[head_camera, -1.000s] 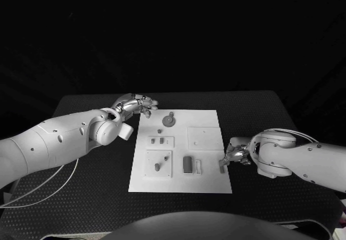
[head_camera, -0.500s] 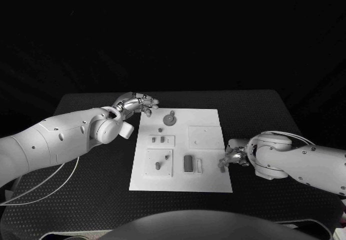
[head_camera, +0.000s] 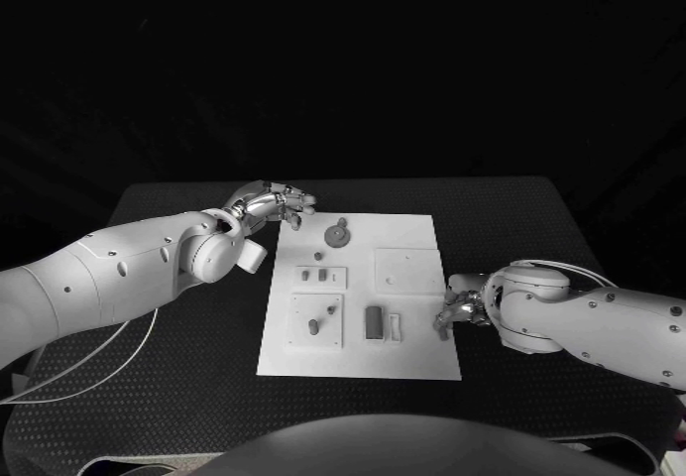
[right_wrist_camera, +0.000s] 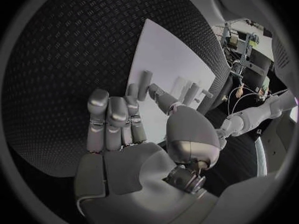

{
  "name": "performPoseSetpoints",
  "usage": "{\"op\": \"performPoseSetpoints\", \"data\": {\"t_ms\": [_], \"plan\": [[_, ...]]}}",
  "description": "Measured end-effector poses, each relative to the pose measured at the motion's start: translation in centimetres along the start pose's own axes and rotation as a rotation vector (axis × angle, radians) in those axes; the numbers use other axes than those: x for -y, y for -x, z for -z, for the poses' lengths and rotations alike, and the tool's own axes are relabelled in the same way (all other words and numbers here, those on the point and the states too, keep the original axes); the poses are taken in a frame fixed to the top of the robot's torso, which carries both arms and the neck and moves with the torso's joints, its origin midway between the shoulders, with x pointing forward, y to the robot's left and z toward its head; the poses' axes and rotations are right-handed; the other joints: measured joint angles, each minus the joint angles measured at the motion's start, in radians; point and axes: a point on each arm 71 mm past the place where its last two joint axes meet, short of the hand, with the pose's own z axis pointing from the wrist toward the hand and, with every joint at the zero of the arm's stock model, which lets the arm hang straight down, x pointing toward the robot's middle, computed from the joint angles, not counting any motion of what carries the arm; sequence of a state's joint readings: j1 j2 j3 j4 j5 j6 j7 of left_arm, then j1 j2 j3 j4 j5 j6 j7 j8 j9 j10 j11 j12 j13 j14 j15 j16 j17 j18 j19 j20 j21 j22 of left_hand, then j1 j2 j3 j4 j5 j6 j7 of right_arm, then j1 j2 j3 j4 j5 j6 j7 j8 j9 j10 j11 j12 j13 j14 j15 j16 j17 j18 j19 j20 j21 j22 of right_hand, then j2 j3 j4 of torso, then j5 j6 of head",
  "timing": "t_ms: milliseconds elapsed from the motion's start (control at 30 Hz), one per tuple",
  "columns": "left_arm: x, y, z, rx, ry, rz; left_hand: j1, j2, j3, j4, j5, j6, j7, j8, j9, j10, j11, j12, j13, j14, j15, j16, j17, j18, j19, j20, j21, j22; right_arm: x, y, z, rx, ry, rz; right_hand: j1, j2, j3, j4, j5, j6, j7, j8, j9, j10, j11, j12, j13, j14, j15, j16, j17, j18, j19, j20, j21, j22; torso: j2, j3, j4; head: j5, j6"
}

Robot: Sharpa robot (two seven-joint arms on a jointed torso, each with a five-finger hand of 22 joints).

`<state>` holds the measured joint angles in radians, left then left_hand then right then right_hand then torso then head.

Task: Assemble the parts on the task board

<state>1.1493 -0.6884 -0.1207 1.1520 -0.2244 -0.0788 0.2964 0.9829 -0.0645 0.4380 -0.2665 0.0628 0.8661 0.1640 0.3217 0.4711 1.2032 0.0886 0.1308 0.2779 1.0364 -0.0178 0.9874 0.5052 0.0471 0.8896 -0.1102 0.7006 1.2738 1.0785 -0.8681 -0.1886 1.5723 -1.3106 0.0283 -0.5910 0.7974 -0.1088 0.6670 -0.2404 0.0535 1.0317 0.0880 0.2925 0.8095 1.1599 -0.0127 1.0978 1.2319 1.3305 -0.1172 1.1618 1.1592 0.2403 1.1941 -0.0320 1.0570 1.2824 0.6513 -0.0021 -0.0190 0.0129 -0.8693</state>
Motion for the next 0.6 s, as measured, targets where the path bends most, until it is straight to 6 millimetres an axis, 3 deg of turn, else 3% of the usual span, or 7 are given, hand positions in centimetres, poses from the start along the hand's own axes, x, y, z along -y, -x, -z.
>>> {"op": "performPoseSetpoints", "data": {"t_ms": [333, 467, 600], "plan": [[0.0, 0.0, 0.0, -0.001, 0.001, 0.000, 0.000, 0.000, 0.000, 0.000, 0.000, 0.000, 0.000, 0.000, 0.000, 0.001, -0.001, 0.000, 0.000, 0.000, 0.000, 0.000, 0.000, 0.000, 0.000, 0.000, 0.000, 0.000, -0.6, -0.1, -0.2, 0.009, -0.002, 0.058, 0.015, -0.005, 0.012, -0.021, 0.000, 0.006, -0.001, 0.004, 0.000, 0.000, 0.000, -0.004, 0.001, 0.000, 0.000, 0.000, -0.001, -0.003, -0.001, 0.001, 0.000, -0.001, 0.000, -0.0026, 0.0004, -0.002, -0.003], [0.0, 0.0, 0.0, -0.002, 0.001, 0.000, 0.000, 0.000, 0.000, 0.000, 0.000, 0.000, 0.000, 0.000, 0.000, 0.001, -0.001, 0.000, 0.000, 0.000, 0.000, 0.000, 0.000, 0.000, -0.002, 0.002, 0.000, 0.000, -0.8, -0.2, -0.3, 0.014, -0.004, 0.069, 0.015, -0.006, 0.009, -0.023, 0.000, 0.008, 0.000, 0.030, -0.005, 0.001, 0.001, -0.006, 0.001, 0.000, 0.000, 0.000, -0.001, -0.005, -0.001, 0.001, 0.000, -0.001, -0.001, -0.0033, 0.0012, -0.003, -0.003], [0.0, 0.1, 0.1, 0.000, 0.002, 0.000, 0.000, 0.000, 0.000, 0.000, 0.000, 0.000, 0.000, 0.000, 0.000, 0.001, -0.001, 0.000, 0.000, 0.000, 0.000, 0.000, 0.000, 0.000, -0.002, 0.002, 0.000, 0.001, -1.4, -0.3, -0.4, 0.019, 0.007, 0.075, 0.012, -0.009, 0.009, -0.024, 0.000, 0.008, 0.000, 0.031, -0.006, -0.002, -0.002, -0.006, 0.000, 0.000, 0.000, 0.000, -0.001, -0.005, -0.001, 0.002, 0.000, -0.001, -0.001, -0.0027, 0.0024, -0.002, -0.003]]}}
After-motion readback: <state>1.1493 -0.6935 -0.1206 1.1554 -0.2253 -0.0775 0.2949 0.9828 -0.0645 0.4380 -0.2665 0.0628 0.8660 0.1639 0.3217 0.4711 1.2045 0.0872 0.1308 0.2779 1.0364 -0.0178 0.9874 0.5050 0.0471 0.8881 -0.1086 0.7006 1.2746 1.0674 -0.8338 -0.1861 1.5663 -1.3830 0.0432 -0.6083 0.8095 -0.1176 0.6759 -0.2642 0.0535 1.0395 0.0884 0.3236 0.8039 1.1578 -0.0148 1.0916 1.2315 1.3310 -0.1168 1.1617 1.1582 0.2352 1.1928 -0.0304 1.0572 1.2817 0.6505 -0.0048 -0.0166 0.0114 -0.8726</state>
